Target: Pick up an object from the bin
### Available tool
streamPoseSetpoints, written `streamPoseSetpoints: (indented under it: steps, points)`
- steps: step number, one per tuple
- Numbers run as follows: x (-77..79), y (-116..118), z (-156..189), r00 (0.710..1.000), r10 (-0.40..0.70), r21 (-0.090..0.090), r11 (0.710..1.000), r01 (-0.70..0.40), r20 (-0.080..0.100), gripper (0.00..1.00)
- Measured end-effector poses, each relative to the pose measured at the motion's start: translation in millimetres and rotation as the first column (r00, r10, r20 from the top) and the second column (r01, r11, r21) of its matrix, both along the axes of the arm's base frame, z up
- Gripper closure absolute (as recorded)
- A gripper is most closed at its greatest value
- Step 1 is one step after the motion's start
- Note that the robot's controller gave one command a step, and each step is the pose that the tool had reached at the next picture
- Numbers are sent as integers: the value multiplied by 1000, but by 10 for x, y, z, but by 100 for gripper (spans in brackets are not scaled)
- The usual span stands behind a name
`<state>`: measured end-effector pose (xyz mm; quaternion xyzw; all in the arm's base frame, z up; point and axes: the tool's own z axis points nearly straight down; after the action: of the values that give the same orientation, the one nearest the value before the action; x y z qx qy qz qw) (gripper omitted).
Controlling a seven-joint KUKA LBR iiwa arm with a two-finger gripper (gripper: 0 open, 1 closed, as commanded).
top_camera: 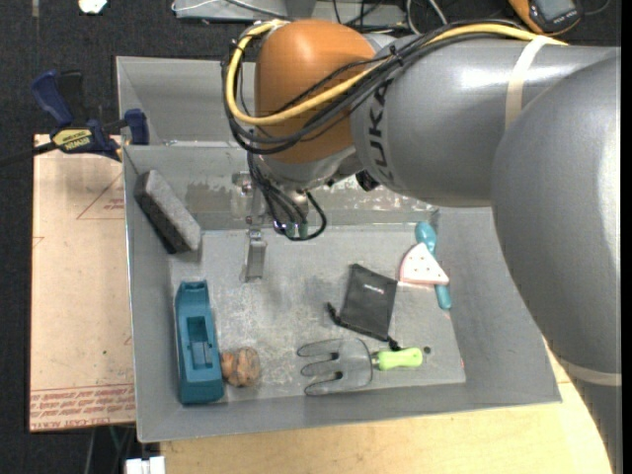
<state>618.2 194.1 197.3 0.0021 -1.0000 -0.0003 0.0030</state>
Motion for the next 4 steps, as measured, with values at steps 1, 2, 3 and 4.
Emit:
streamPoseSetpoints:
  steps: [1, 2, 3, 4]
  points:
    - [16, -10, 55, 1000, -3, 2, 1000, 3, 7, 0]
    - [-163, -35, -638, 1000, 29, 2, 1000, -29, 9, 0]
    - [-134, -698, -798, 974, 226, 3, 974, -226, 15, 0]
    - [-251, -978, -1018, 994, 111, 5, 994, -111, 7, 0]
